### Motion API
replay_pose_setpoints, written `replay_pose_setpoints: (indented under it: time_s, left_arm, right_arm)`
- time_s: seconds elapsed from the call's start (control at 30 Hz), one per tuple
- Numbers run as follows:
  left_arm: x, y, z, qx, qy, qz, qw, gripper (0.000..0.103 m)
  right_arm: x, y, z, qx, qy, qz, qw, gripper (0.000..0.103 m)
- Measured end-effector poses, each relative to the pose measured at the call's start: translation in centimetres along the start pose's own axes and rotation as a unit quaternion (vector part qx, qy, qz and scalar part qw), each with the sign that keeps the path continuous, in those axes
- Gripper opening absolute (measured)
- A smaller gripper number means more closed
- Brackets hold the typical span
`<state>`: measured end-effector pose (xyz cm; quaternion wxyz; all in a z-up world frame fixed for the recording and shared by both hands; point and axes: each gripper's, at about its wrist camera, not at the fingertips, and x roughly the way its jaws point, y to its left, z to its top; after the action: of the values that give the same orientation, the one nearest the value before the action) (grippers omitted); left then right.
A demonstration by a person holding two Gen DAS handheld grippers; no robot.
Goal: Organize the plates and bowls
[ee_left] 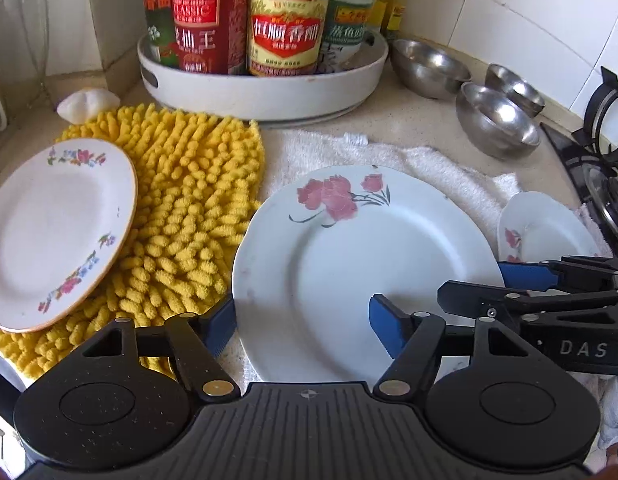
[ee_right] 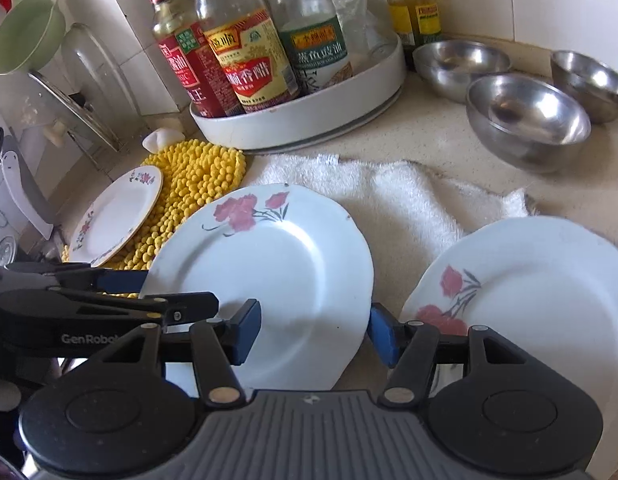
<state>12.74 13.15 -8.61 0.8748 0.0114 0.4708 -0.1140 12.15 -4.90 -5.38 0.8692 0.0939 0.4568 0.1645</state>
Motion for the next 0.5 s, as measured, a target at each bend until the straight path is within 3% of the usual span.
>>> replay_pose_setpoints:
  time_s: [0.23,0.5]
  left_arm:
    - [-0.6,0.1,0.6,-0.002,-0.014,0.006,0.9999,0.076]
    - [-0.6,-1.6,1.2,0.02,-0.02,-0.015,0.9995,0.076]
  right_arm:
    - [-0.8,0.2,0.5,0.007,-0.009,0.005,1.0,0.075]
    - [-2.3,-1.7,0.0,0.031,-0.019,-0.009,0.999,0.075]
